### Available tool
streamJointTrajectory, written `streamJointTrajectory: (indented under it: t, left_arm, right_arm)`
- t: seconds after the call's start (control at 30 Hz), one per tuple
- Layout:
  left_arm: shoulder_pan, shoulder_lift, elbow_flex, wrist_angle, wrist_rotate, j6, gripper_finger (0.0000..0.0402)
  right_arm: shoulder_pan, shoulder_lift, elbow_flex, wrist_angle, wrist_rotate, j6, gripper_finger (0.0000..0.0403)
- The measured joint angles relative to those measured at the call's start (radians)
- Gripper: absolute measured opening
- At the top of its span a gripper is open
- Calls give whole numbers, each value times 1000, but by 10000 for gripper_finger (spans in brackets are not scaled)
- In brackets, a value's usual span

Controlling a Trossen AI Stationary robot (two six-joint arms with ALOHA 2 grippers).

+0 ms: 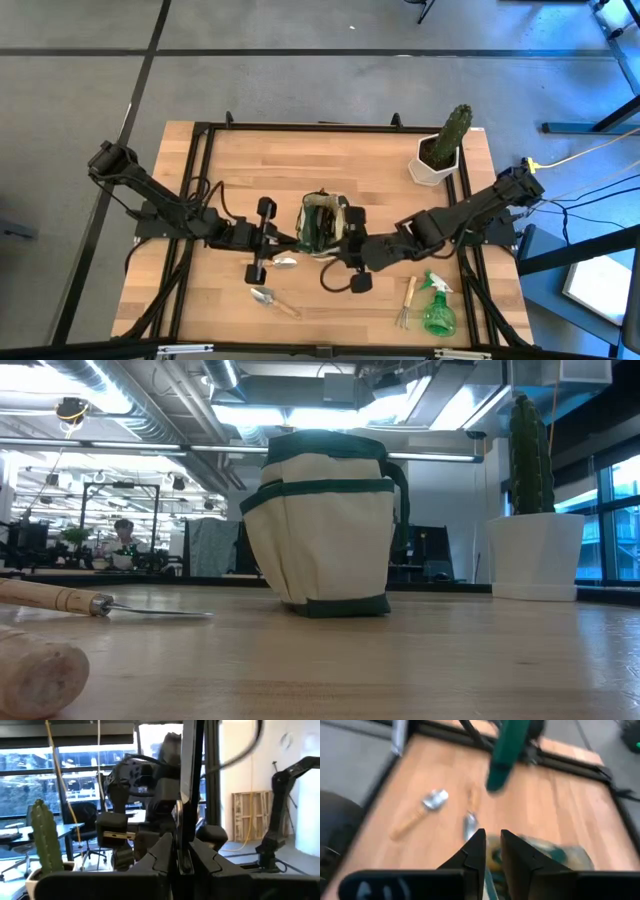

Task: Pick & Place Garden tools in Gardening bag
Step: Put the green fruit pruner into the green gardening bag

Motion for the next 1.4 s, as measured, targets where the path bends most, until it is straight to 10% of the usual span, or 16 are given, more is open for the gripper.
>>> streamJointTrajectory:
  t: [0.23, 0.57, 0.9, 1.4]
  left_arm:
    - [42, 0, 17, -116, -5, -79, 24]
    - [57, 182, 123, -162, 46, -177, 24]
    - [42, 435, 125, 62, -88, -177, 24]
    - [65, 437, 125, -14, -143, -202, 24]
  right_arm:
    - [45, -3, 0, -178, 273, 97, 81]
    - [74, -25, 0, -320, 572, 250, 215]
    - [83, -34, -8, -452, 514, 395, 237]
    - [88, -27, -51, -549, 507, 436, 237]
